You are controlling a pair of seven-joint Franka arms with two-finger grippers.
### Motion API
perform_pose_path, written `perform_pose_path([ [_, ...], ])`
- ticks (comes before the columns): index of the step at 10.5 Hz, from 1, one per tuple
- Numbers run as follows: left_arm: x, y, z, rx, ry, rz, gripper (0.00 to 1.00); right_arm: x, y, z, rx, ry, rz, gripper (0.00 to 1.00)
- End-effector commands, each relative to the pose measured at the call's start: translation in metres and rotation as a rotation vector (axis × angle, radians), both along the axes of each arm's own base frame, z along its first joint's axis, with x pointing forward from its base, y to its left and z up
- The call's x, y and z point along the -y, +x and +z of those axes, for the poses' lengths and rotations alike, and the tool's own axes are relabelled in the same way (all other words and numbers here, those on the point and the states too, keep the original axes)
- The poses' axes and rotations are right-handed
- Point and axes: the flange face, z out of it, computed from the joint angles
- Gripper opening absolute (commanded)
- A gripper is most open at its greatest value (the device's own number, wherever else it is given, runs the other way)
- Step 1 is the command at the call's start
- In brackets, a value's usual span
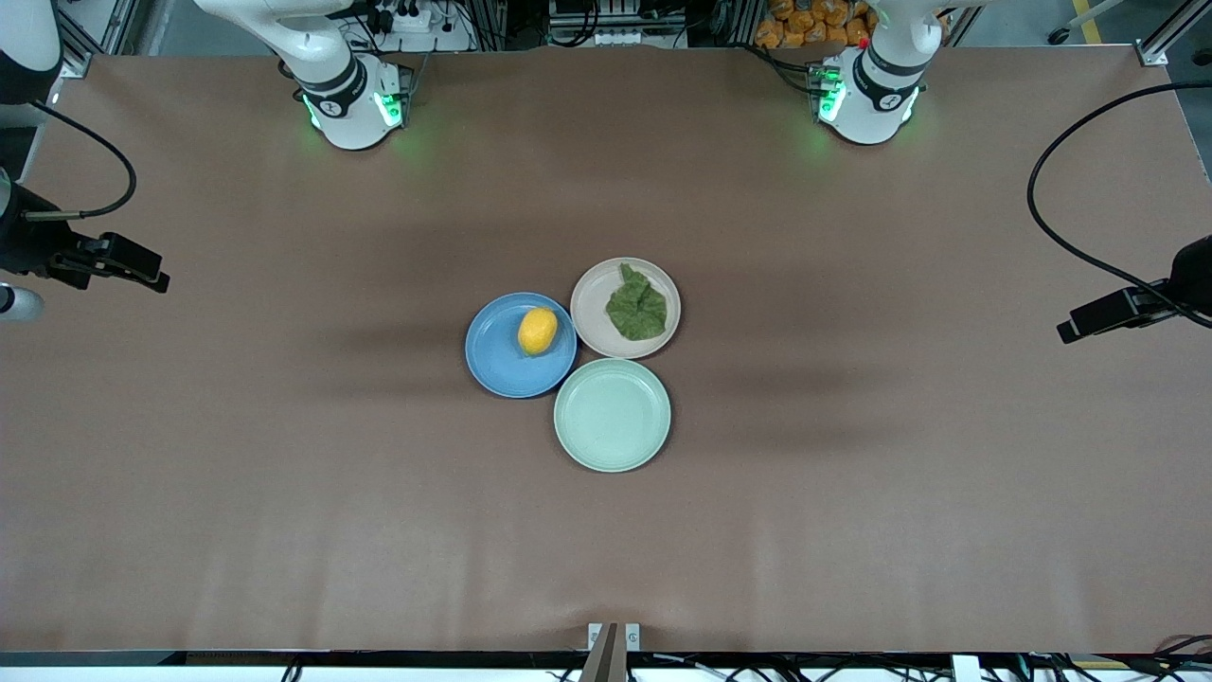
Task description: Pick lemon and lettuce from blue and beige plates
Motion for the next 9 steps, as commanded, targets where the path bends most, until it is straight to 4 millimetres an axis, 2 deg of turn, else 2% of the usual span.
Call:
perform_pose_path([
  [1, -0.003, 0.0, 0.002, 0.015, 0.026, -0.066, 1.0, -0.005, -0.002, -0.001, 0.0, 0.003, 0.011, 1.0],
  [5, 0.006, 0.0, 0.001, 0.013, 0.046, -0.081, 1.0, -0.012, 0.0, -0.006, -0.007, 0.003, 0.02, 1.0],
  [7, 0.047, 0.001, -0.006, 0.001, 0.016, -0.143, 1.0, -0.017, 0.002, -0.01, -0.012, 0.003, 0.027, 1.0],
  [9, 0.107, -0.004, -0.016, -0.031, -0.038, -0.226, 1.0, -0.039, 0.004, -0.014, -0.018, 0.001, -0.02, 1.0],
])
